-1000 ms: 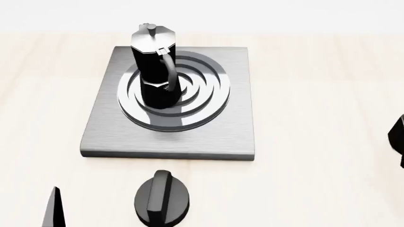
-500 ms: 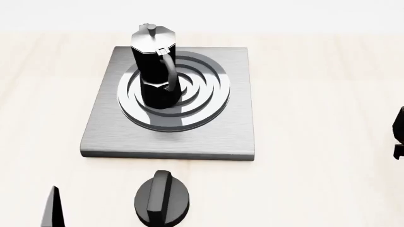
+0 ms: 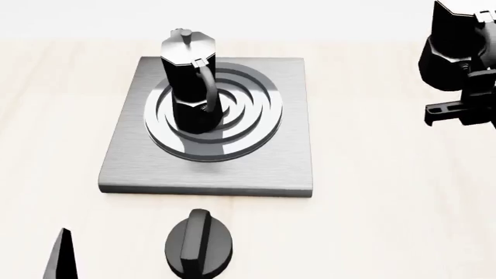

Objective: Put both moka pots on the stove.

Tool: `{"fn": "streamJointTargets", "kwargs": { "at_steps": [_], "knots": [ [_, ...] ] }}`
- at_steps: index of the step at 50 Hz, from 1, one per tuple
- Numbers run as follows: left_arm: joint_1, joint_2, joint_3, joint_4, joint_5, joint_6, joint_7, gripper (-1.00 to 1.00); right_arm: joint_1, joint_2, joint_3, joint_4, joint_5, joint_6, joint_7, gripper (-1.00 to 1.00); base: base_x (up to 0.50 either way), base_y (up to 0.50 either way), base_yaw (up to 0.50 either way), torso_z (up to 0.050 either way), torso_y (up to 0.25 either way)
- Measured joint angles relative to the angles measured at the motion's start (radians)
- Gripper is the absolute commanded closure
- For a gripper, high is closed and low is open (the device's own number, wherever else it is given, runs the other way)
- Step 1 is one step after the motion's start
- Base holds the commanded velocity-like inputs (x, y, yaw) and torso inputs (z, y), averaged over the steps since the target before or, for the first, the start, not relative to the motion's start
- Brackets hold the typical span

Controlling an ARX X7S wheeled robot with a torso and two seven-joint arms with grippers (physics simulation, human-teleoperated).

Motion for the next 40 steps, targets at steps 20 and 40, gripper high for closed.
{"fn": "streamJointTargets", "kwargs": {
  "at_steps": [20,40],
  "knots": [
    [0.003,-0.002,-0.018,0.003,-0.013,0.015,-0.014,-1.0,0.086,-0.081,-0.016,-0.11,-0.036,0.057,-0.037,1.0,0.0,0.0,0.0,0.0,0.0],
    [0.011,-0.009,-0.03,0.032,0.006,0.003,-0.047,-1.0,0.124,-0.179,-0.019,-0.07,-0.054,0.079,-0.076,1.0,0.0,0.0,0.0,0.0,0.001]
  ]
}}
